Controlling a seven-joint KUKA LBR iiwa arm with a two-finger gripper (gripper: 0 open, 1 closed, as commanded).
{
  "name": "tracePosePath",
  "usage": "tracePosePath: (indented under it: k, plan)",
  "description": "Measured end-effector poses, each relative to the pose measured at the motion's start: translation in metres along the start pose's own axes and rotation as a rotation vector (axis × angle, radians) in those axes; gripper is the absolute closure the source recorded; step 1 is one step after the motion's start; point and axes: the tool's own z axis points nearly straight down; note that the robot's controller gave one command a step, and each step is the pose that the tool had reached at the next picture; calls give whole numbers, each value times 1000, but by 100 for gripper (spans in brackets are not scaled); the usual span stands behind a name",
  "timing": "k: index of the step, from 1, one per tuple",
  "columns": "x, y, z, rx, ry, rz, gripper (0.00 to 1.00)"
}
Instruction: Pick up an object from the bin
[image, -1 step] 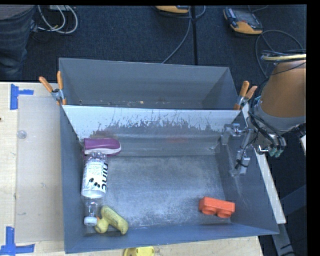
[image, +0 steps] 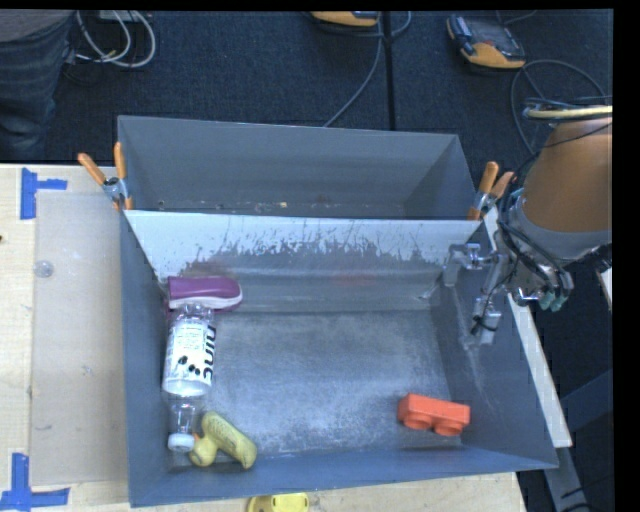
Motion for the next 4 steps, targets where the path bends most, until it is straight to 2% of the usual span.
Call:
tracePosePath:
  k: [1, 2, 3, 4]
  plan:
    - [40, -8, 31, -1, 1, -93, 0]
    - [56, -13, 61, -2, 3, -33, 0]
    - [63, -6, 90, -1, 3, 127, 0]
    - [74, -15, 126, -4, 3, -92, 0]
